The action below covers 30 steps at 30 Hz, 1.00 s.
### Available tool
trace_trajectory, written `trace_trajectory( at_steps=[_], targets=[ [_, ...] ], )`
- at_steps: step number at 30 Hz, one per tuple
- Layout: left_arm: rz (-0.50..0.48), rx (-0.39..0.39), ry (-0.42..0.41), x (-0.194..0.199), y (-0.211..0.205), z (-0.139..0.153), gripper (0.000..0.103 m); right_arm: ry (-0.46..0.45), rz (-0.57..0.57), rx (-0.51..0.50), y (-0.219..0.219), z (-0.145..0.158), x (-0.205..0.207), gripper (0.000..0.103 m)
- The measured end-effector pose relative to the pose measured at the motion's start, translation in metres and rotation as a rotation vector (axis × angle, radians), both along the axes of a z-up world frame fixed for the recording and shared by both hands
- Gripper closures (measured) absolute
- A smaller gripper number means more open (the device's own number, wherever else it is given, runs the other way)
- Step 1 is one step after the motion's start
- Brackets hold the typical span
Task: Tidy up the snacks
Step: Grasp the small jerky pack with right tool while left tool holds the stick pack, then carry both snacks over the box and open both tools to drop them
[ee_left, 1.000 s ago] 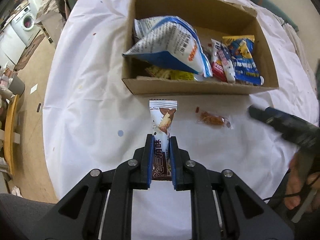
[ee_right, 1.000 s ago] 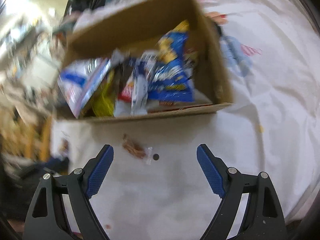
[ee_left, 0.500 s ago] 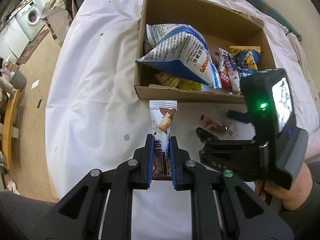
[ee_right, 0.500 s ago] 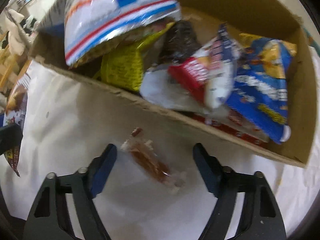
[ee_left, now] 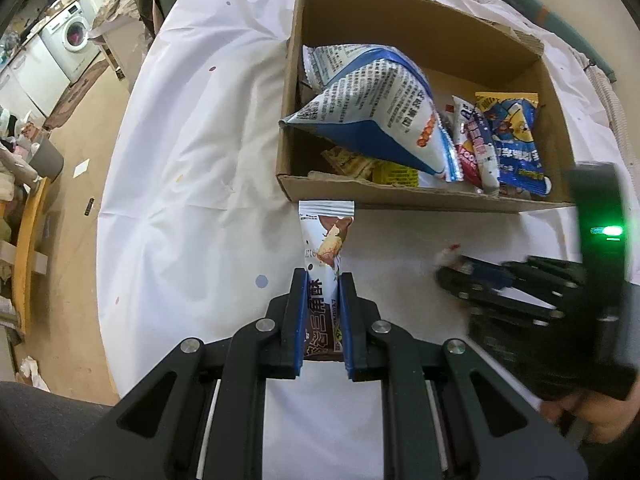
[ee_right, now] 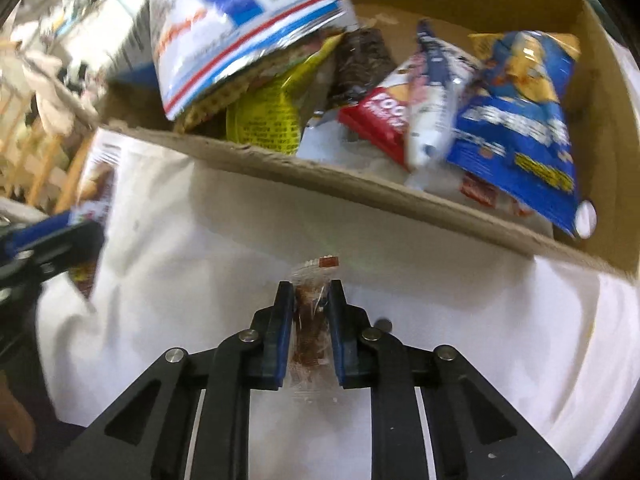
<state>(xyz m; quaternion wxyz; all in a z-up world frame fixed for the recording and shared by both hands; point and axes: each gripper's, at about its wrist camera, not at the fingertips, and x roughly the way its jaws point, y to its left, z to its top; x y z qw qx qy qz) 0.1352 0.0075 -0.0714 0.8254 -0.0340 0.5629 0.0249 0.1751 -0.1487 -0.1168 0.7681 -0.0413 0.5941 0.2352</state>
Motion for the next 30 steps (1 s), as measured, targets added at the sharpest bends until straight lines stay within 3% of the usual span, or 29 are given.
trace_trajectory(
  at_steps=[10,15,23,30],
  targets=[
    [0.017,0.005,-0.025,-0.002,0.002,0.001,0.091,-0.034,-0.080,0.108,-0.050,0.039,-0.029,0.085],
    [0.006,-0.019,-0.090,-0.007,-0.001,0.026,0.091,-0.059,-0.118,0.215,-0.067,0.062,-0.026,0.085],
    [-0.038,0.026,-0.196,0.011,-0.011,0.074,0.091,-0.135,-0.209,0.416,-0.096,0.097,-0.009,0.085],
    [-0.046,0.005,-0.228,0.040,-0.025,0.097,0.091,-0.132,-0.306,0.519,-0.114,0.104,0.014,0.085]
  ],
)
